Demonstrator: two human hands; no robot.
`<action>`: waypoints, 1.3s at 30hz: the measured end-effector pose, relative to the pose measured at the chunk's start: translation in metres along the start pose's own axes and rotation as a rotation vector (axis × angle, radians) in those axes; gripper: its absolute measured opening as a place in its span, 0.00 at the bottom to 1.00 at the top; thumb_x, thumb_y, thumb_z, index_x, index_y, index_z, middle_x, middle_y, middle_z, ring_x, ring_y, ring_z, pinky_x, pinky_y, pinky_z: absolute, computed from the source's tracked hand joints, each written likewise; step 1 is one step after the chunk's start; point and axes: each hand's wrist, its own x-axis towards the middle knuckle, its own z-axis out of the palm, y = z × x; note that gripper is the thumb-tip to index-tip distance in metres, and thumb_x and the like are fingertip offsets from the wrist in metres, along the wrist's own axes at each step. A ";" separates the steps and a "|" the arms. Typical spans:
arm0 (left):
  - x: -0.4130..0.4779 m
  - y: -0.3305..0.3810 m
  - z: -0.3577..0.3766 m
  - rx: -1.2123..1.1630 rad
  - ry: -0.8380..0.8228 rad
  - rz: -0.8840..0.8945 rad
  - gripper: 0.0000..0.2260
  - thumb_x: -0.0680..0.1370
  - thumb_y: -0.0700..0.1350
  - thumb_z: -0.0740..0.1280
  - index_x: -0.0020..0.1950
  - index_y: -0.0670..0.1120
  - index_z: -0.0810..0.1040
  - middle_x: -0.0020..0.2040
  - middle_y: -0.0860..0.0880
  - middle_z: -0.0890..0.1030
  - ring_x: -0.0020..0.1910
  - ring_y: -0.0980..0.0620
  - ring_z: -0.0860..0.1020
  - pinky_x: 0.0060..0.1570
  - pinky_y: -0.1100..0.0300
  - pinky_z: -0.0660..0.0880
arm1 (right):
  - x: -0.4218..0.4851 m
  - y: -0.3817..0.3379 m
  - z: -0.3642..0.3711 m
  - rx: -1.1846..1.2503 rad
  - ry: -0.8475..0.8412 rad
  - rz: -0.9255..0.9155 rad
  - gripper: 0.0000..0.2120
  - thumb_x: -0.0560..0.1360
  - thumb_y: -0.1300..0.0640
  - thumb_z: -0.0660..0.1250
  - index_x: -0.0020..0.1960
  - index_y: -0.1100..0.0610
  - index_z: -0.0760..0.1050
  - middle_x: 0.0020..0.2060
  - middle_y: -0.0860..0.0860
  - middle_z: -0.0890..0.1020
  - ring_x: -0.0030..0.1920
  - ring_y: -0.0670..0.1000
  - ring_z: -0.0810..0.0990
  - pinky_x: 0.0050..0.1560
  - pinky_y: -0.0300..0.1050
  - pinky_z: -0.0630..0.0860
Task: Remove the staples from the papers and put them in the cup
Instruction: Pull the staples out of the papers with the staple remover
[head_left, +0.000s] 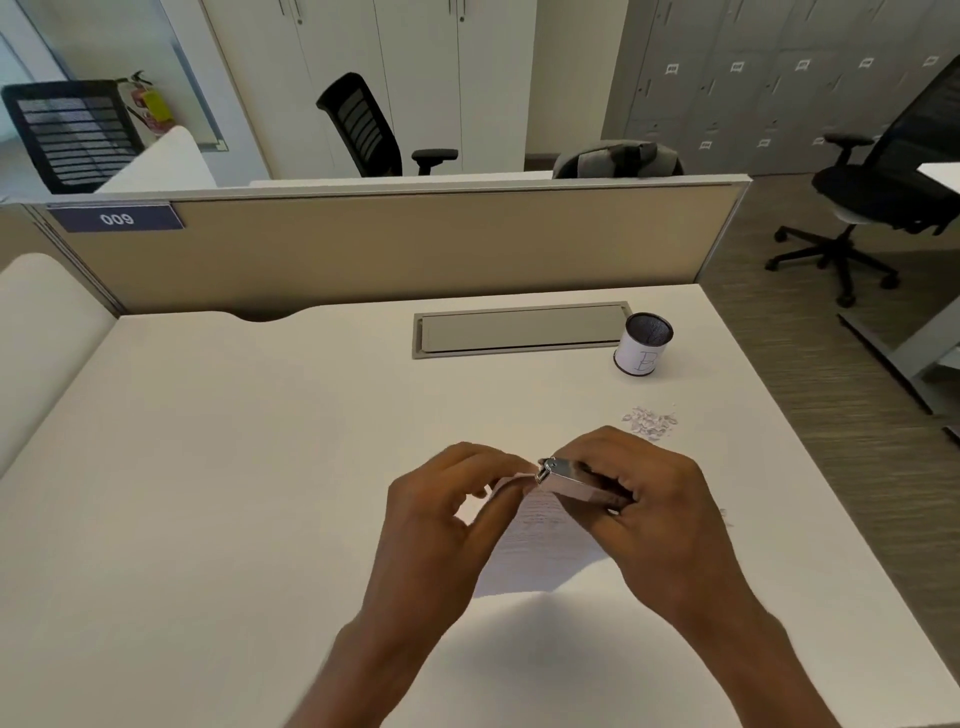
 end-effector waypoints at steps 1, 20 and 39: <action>0.002 0.001 0.000 -0.020 0.001 -0.045 0.06 0.80 0.41 0.76 0.50 0.53 0.88 0.47 0.59 0.87 0.46 0.55 0.83 0.40 0.67 0.76 | -0.002 -0.002 0.001 0.007 0.035 0.021 0.07 0.76 0.50 0.69 0.49 0.53 0.82 0.43 0.45 0.83 0.43 0.44 0.81 0.42 0.34 0.77; 0.006 0.016 -0.001 -0.709 0.162 -0.603 0.11 0.81 0.39 0.70 0.46 0.44 0.92 0.48 0.41 0.91 0.49 0.43 0.89 0.65 0.43 0.80 | -0.025 -0.041 0.024 0.576 -0.192 0.463 0.19 0.82 0.42 0.57 0.45 0.55 0.76 0.32 0.48 0.78 0.33 0.46 0.71 0.38 0.39 0.71; 0.002 0.012 -0.005 -0.529 0.062 -0.456 0.09 0.81 0.42 0.71 0.52 0.41 0.91 0.48 0.45 0.91 0.51 0.44 0.90 0.65 0.44 0.81 | -0.022 -0.036 0.026 0.758 -0.170 0.518 0.14 0.84 0.49 0.59 0.51 0.58 0.79 0.34 0.50 0.78 0.31 0.47 0.68 0.35 0.39 0.70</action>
